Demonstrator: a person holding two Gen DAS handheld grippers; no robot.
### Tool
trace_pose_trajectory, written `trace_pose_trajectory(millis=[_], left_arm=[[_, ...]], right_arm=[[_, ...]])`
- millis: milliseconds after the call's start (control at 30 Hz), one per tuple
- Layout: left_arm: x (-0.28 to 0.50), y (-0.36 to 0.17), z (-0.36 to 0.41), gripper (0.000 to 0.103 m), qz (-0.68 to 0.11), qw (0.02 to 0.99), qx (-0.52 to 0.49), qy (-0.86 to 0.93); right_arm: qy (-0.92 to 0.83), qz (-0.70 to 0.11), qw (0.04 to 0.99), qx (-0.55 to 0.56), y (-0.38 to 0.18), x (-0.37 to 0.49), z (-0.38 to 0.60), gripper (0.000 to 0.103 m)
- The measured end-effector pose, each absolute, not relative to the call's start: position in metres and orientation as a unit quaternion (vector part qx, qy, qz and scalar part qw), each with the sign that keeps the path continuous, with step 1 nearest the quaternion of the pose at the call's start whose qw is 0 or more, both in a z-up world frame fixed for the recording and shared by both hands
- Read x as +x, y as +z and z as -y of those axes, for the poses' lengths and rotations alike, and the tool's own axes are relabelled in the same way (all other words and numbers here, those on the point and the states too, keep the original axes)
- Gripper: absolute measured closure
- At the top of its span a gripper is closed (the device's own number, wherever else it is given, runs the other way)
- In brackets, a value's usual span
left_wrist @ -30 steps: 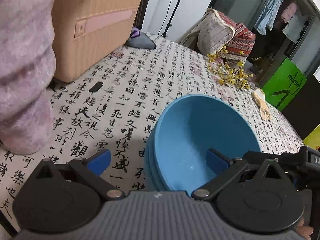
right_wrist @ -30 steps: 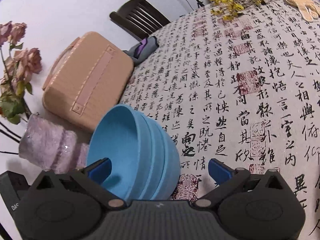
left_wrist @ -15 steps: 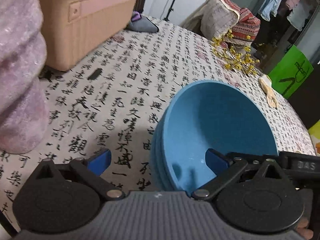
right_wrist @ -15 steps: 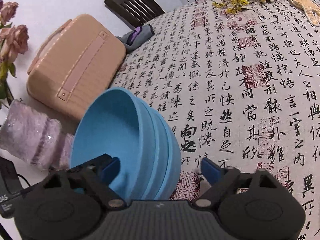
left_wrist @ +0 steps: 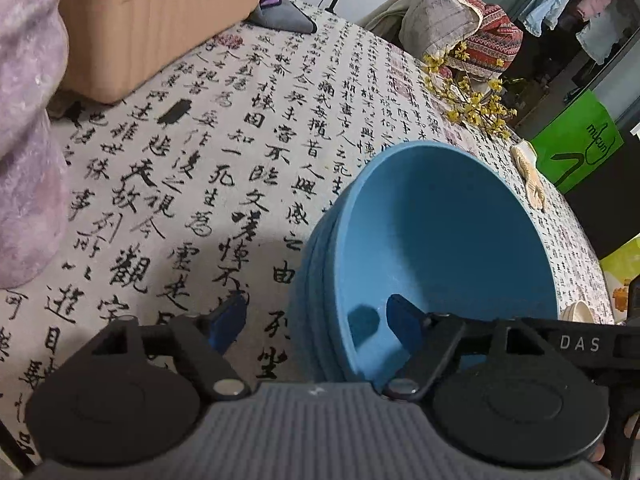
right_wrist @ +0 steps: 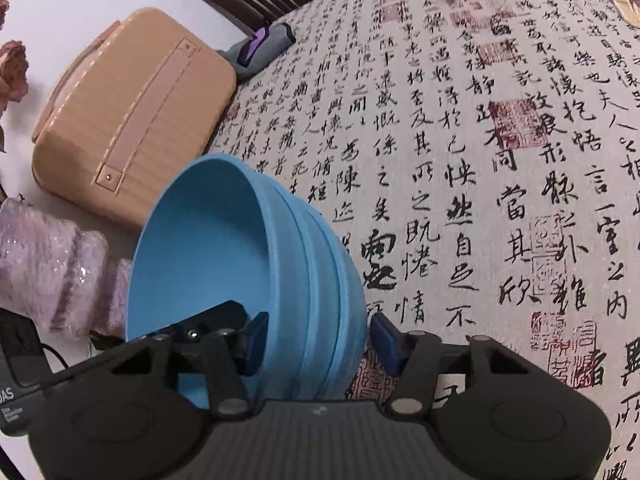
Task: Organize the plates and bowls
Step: 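Regrip the stacked blue bowls by their rims with both grippers, then carry the stacked blue bowls toward the cream plate stack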
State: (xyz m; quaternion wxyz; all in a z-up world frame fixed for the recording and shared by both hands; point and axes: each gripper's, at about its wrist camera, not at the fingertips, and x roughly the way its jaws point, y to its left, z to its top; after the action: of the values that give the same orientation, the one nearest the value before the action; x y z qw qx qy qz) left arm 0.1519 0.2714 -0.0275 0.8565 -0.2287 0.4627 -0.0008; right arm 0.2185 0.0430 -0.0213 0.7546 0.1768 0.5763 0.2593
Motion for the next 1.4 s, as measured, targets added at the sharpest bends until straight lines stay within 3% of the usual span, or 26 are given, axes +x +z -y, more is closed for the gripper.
trace_pose_trajectory(millis=[367, 1400], left_arm=[[0.152, -0.026, -0.264, 0.051, -0.467, 0.853, -0.232, -0.017], [0.142, -0.011, -0.248, 0.051, -0.453, 0.86, -0.236, 0.016]], right_arm=[[0.242, -0.581, 0.759, 0.169, -0.02, 0.218, -0.043, 0.061], [0.243, -0.576, 0.759, 0.181, -0.005, 0.209, -0.028, 0.064]])
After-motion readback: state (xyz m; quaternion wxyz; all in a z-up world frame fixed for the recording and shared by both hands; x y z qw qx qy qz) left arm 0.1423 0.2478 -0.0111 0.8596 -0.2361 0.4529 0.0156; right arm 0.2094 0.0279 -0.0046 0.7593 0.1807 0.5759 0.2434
